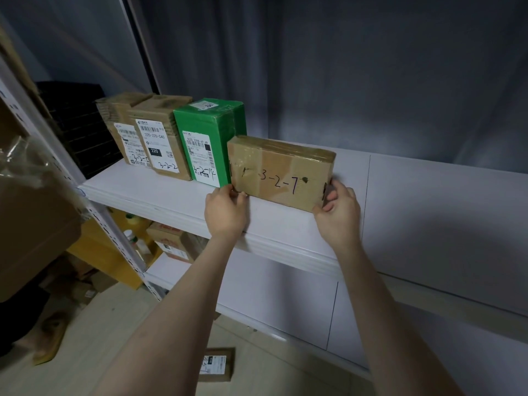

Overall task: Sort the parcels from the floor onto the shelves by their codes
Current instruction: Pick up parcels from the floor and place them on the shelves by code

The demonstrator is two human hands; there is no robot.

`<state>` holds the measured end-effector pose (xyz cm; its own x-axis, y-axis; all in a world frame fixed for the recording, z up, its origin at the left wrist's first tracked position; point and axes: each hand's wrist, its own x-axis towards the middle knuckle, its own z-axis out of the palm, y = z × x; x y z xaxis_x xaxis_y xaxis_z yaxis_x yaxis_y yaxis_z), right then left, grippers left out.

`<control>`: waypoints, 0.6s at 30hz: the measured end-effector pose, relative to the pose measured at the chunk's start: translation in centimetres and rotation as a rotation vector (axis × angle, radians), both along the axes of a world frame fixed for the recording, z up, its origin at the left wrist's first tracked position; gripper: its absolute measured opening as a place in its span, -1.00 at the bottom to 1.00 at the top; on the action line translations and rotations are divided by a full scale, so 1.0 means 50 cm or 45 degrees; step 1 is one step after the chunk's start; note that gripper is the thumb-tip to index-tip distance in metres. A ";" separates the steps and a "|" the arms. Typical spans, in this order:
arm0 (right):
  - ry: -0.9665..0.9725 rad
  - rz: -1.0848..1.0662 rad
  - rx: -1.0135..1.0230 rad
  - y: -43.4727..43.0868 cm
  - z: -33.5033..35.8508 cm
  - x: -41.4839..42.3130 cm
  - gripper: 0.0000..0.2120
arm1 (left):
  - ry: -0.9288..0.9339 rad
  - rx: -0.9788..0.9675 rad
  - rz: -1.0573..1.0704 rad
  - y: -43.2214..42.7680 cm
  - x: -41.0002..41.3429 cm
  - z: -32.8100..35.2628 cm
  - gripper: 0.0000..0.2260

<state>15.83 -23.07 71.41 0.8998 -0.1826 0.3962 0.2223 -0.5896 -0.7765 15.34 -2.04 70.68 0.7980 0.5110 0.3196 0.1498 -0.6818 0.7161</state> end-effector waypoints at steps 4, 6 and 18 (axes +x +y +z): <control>0.034 -0.019 0.003 0.002 0.000 0.002 -0.60 | 0.008 0.039 0.007 -0.003 -0.001 0.002 -0.76; 0.046 -0.016 0.018 0.003 0.002 0.000 -0.56 | 0.018 0.052 0.010 -0.003 -0.003 0.003 -0.74; 0.042 -0.059 0.055 0.001 0.003 -0.002 -0.50 | 0.000 0.086 -0.017 -0.002 -0.005 -0.005 -0.67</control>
